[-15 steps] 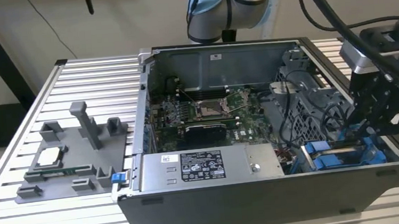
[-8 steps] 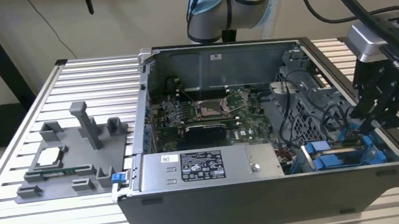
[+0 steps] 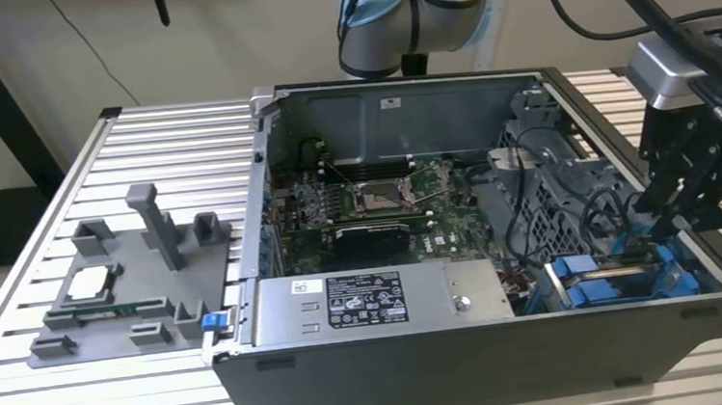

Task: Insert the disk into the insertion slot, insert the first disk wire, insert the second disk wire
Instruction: 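Insert the second disk wire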

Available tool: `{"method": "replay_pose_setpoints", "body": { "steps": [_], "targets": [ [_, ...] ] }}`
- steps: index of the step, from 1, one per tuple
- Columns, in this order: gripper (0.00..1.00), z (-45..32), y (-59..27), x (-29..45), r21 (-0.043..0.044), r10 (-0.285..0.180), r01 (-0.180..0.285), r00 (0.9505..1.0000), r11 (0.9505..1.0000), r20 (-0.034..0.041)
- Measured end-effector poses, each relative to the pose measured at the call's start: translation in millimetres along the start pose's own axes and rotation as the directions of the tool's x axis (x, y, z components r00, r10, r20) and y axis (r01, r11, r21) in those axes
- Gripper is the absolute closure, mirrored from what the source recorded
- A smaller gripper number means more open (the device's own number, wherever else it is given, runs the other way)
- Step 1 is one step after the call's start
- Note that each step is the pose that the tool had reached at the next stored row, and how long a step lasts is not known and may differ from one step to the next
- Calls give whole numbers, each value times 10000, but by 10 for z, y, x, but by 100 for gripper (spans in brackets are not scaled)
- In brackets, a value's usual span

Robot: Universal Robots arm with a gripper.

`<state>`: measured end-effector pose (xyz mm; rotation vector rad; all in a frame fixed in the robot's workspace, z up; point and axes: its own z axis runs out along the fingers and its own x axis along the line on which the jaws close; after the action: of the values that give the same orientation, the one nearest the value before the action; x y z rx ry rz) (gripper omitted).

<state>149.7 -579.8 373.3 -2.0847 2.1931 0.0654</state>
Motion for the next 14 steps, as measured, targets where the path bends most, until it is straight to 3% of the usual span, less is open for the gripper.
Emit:
{"method": "replay_pose_setpoints", "body": {
  "steps": [8, 14],
  "targets": [
    [0, -34, -7, -36, 0, -2, 2, 10000, 10000, 1],
    [0, -21, -82, -117, 0, 1, -1, 10000, 10000, 1]
  ]
}}
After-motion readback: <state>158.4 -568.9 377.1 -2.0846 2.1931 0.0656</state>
